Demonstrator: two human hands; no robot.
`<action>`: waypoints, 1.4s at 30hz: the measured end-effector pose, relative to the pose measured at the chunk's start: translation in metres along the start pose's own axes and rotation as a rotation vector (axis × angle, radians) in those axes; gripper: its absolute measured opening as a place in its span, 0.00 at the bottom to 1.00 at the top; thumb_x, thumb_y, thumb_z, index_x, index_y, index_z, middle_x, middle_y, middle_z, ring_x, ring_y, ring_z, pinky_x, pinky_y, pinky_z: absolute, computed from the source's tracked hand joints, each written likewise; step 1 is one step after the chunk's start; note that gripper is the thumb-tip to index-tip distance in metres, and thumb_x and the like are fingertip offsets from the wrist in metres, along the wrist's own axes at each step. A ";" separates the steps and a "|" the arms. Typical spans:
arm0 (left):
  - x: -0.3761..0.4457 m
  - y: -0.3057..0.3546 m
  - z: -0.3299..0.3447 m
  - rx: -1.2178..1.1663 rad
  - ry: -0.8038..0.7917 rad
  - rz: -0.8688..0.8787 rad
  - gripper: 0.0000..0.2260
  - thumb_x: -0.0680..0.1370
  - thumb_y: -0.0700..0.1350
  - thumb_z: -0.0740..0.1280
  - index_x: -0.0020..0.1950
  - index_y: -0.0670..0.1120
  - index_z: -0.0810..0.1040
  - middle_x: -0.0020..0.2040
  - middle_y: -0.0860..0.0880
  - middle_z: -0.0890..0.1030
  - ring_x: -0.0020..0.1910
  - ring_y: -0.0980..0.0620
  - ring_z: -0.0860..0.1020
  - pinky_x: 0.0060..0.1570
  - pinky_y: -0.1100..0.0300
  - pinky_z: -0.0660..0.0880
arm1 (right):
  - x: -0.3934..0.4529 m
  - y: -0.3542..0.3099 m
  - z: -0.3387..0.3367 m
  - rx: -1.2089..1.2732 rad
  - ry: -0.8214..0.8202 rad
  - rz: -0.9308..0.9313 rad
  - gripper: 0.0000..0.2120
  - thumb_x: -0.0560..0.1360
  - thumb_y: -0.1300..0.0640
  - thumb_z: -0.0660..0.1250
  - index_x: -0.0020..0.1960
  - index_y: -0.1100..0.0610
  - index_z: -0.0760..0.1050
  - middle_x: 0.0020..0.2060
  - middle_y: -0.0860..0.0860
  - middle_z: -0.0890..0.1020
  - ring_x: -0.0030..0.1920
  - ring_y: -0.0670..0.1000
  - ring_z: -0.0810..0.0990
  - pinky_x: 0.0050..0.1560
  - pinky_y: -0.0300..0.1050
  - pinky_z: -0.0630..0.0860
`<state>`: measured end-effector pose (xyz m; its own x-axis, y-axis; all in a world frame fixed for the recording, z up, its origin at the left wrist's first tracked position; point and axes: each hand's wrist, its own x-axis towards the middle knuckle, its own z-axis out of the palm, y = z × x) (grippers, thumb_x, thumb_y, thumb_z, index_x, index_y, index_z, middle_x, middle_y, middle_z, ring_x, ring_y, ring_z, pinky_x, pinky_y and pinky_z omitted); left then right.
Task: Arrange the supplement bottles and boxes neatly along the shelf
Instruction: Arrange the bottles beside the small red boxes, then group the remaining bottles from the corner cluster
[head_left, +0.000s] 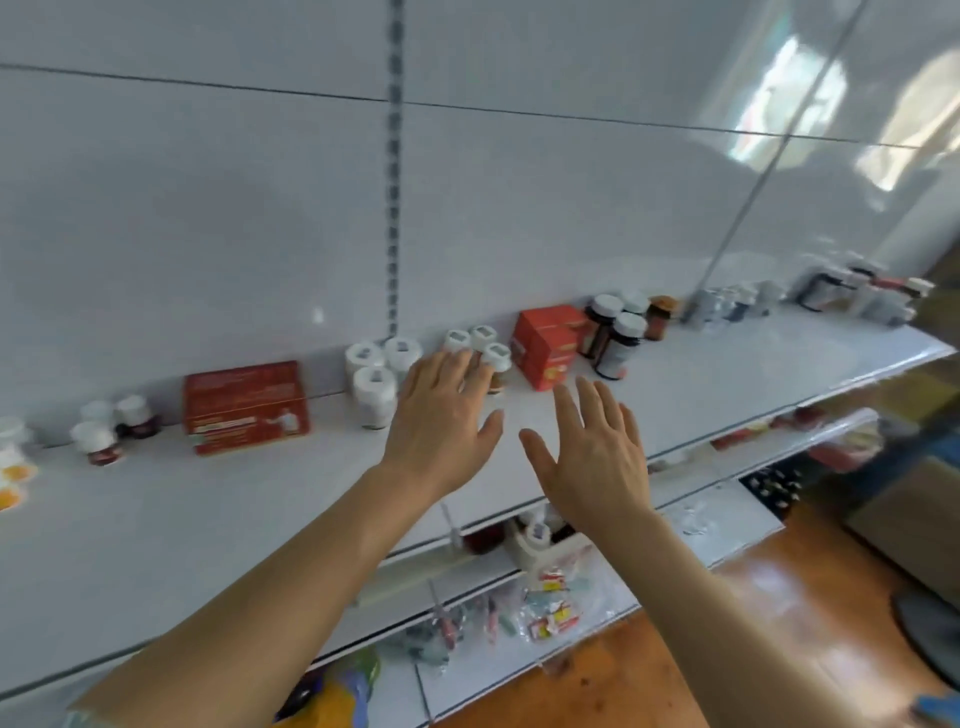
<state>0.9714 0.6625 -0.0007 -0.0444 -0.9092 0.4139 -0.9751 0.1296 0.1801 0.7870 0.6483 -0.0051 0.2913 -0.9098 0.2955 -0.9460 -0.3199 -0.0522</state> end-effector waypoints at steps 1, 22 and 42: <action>0.009 0.021 0.006 -0.009 -0.007 0.012 0.28 0.78 0.59 0.54 0.74 0.46 0.68 0.74 0.43 0.68 0.74 0.41 0.63 0.72 0.43 0.61 | -0.004 0.024 -0.004 -0.010 0.000 0.017 0.36 0.78 0.34 0.45 0.78 0.56 0.57 0.77 0.58 0.60 0.78 0.59 0.54 0.77 0.58 0.54; 0.264 0.389 0.178 -0.218 -0.112 0.411 0.27 0.79 0.58 0.55 0.75 0.49 0.65 0.75 0.44 0.66 0.75 0.44 0.61 0.74 0.47 0.58 | 0.031 0.445 -0.043 -0.167 0.022 0.441 0.31 0.80 0.38 0.53 0.77 0.54 0.60 0.76 0.54 0.64 0.77 0.57 0.58 0.77 0.56 0.56; 0.470 0.650 0.343 -0.207 -0.149 0.288 0.24 0.81 0.55 0.59 0.74 0.48 0.67 0.73 0.46 0.69 0.73 0.46 0.64 0.72 0.50 0.61 | 0.150 0.817 -0.014 -0.053 0.036 0.305 0.28 0.80 0.40 0.56 0.75 0.53 0.63 0.73 0.53 0.68 0.76 0.56 0.59 0.75 0.57 0.60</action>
<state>0.2418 0.1836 0.0045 -0.3558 -0.8694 0.3427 -0.8541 0.4514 0.2583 0.0561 0.2544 0.0100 -0.0116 -0.9515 0.3074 -0.9954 -0.0184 -0.0945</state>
